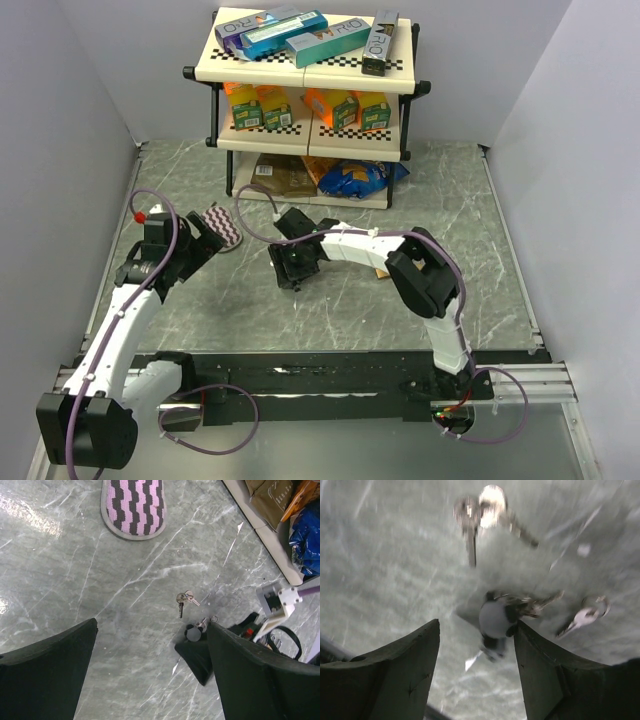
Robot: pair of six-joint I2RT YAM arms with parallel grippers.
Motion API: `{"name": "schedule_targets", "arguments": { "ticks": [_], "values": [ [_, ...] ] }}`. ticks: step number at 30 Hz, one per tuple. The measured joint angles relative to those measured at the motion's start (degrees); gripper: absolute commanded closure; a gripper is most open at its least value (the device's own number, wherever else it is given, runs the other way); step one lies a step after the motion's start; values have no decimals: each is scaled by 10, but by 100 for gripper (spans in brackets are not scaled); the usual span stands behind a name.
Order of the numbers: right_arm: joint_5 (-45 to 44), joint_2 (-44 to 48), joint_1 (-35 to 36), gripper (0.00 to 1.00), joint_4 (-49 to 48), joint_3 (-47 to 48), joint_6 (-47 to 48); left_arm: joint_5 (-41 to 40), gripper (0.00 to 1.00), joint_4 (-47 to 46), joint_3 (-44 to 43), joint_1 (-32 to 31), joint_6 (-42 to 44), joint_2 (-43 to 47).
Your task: Unlock with the key
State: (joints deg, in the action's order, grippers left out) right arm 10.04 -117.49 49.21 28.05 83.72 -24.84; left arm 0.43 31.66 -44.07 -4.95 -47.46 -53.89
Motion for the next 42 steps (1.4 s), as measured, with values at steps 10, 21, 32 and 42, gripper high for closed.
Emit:
{"name": "schedule_targets", "arguments": {
  "ticks": [10, 21, 32, 42],
  "values": [
    [-102, -47, 14, 48, 27, 73, 23, 0, 4, 9, 0, 0, -1, 23],
    [-114, -40, 11, 87, 15, 57, 62, 9, 4, 12, -1, 0, -6, 50],
    [14, 34, -54, 100, 37, -20, 113, 76, 1, -30, 14, 0, -33, 80],
    [124, 175, -109, 100, 45, -74, 141, 159, 1, -125, 60, -47, -103, 24]
  ]
}}
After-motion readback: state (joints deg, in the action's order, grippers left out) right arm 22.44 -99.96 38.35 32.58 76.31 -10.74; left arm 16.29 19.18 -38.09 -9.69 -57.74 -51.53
